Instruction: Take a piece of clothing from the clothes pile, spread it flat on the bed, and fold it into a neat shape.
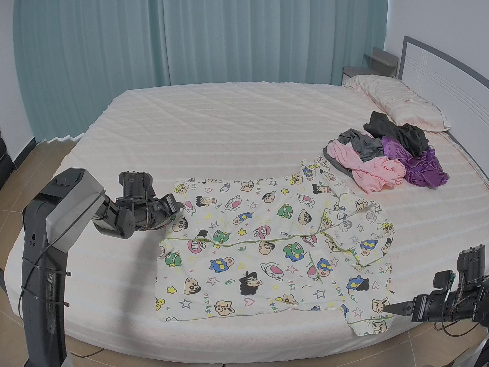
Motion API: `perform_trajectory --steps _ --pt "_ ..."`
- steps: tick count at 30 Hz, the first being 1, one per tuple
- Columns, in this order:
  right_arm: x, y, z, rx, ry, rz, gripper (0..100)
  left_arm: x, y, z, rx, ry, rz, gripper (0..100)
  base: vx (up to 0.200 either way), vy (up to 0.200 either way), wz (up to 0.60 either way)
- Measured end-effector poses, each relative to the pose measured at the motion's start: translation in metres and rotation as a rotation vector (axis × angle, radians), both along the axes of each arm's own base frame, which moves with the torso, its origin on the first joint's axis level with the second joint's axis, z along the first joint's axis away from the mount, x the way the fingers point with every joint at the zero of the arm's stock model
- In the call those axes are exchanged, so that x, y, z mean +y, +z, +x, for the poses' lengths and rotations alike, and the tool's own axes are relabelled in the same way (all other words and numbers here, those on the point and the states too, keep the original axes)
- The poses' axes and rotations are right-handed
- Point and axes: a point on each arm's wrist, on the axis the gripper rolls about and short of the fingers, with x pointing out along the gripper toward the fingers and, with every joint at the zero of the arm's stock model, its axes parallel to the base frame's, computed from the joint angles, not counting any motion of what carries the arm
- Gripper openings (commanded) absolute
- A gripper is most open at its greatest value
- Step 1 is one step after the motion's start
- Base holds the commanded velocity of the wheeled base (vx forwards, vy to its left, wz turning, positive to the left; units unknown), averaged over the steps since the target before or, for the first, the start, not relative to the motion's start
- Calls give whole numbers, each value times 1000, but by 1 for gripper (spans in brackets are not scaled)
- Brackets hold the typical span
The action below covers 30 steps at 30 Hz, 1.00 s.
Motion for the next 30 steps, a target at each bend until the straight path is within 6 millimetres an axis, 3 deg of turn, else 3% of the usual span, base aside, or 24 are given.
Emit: perform_trajectory --steps 12,30 --pt "0 0 0 0 1 0 100 9 6 6 -12 48 33 0 0 0 0" --pt "0 0 0 0 1 1 100 29 11 7 -44 114 226 0 0 0 0"
